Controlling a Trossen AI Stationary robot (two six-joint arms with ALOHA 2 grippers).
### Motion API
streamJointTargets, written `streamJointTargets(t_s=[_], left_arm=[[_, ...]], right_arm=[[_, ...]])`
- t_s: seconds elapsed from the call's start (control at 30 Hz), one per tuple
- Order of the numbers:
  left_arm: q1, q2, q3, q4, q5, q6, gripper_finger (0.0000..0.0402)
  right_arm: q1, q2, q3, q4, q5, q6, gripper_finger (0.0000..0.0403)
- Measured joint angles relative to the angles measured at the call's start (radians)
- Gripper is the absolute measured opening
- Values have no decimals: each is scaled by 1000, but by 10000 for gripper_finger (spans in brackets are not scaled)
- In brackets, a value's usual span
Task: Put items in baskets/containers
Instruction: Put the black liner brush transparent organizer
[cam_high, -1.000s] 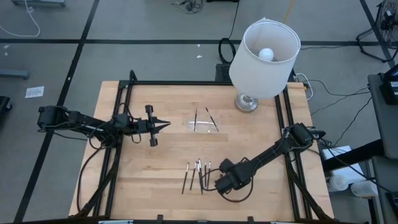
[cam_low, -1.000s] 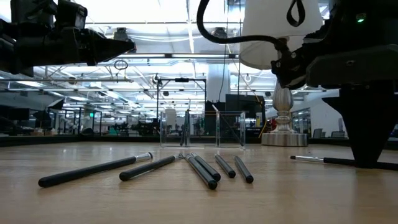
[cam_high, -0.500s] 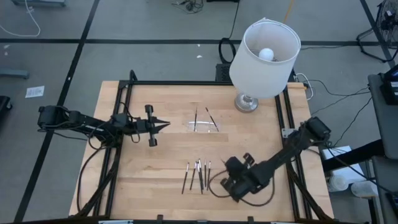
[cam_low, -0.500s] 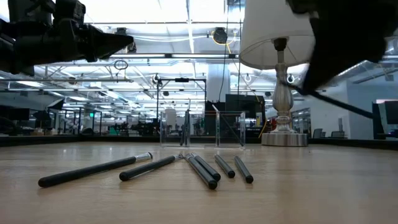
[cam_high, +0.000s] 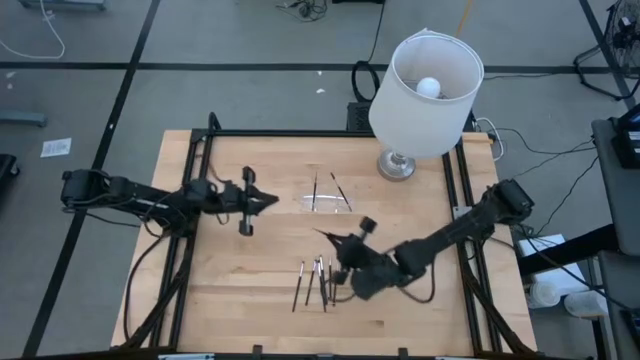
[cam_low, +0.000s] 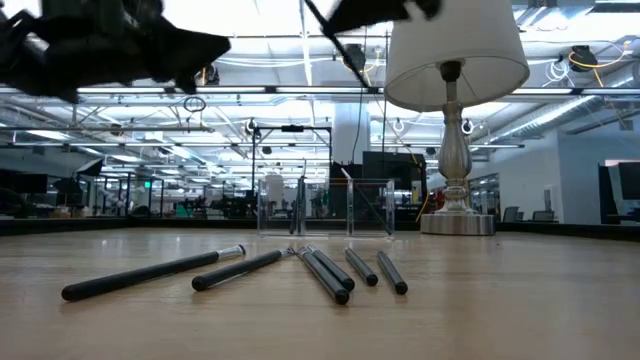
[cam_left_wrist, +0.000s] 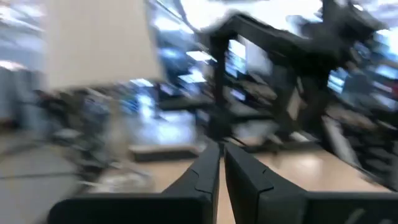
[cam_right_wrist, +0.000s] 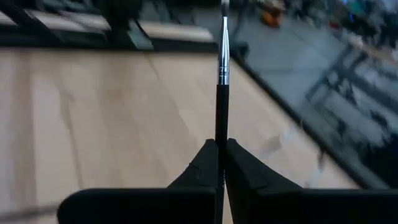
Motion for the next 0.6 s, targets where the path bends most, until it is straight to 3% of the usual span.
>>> streamJointTargets(t_s=[0.13, 0.27, 0.43, 0.6], left_arm=[[-14, 0, 119, -255, 145, 32, 31], [-37, 0, 154, -324, 242, 58, 31], [-68, 0, 154, -325, 238, 92, 31], [-98, 0, 154, -318, 220, 93, 67]], right_arm=[[-54, 10, -35, 292, -61, -293, 0], [-64, 9, -161, 544, -103, -411, 0], [-75, 10, -312, 826, -127, -481, 0], [-89, 9, -406, 1073, -285, -490, 0]])
